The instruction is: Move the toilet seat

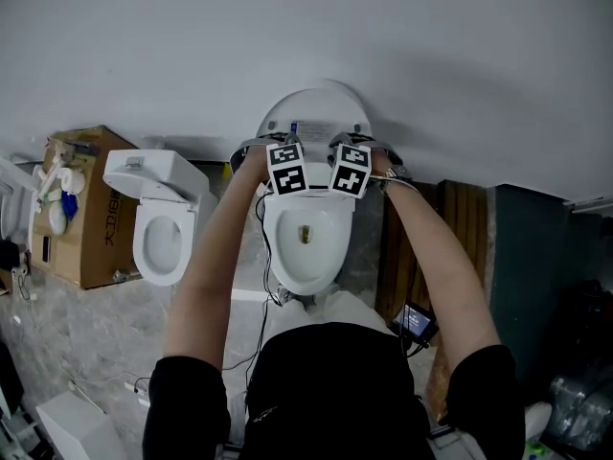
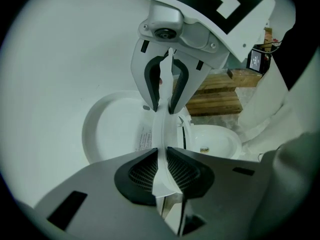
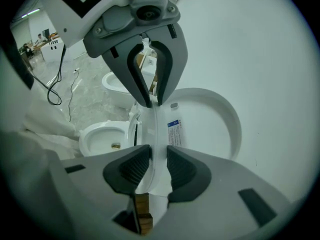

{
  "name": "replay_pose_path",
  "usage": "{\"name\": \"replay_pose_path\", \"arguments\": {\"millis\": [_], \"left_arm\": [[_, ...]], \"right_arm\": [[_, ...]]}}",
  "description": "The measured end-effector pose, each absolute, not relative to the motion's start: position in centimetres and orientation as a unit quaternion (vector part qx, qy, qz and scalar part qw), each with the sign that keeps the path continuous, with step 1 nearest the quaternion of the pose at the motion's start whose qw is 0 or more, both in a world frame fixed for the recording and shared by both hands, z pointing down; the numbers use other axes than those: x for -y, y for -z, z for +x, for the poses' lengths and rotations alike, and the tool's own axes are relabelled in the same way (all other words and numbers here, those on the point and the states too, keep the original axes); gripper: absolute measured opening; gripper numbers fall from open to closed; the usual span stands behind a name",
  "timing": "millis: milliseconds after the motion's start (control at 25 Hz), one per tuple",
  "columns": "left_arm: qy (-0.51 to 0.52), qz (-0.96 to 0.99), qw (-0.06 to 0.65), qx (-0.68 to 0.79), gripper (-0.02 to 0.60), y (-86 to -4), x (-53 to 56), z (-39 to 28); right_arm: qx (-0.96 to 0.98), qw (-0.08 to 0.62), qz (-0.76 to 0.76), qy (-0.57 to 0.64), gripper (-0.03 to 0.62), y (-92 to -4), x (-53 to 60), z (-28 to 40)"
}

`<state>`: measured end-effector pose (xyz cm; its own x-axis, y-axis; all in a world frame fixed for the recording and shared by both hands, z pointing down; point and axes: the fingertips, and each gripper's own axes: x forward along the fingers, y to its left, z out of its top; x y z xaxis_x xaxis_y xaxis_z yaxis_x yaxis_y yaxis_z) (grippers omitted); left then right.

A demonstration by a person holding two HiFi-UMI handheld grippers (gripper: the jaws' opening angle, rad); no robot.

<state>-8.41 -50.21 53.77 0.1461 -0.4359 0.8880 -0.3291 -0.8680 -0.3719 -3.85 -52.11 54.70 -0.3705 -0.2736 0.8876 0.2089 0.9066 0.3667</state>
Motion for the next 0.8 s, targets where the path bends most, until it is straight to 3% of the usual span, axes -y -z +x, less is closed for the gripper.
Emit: {"name": "replay_pose_path", "arguments": {"millis": [800], "left_arm": [[0.609,-0.748,0.014,-0.263,0.066,-54.3,57.7,-10.6]], "right_arm": [[0.811,0.553,0.03,0.188,0.121,-55.1,59.5,-6.0]]}}
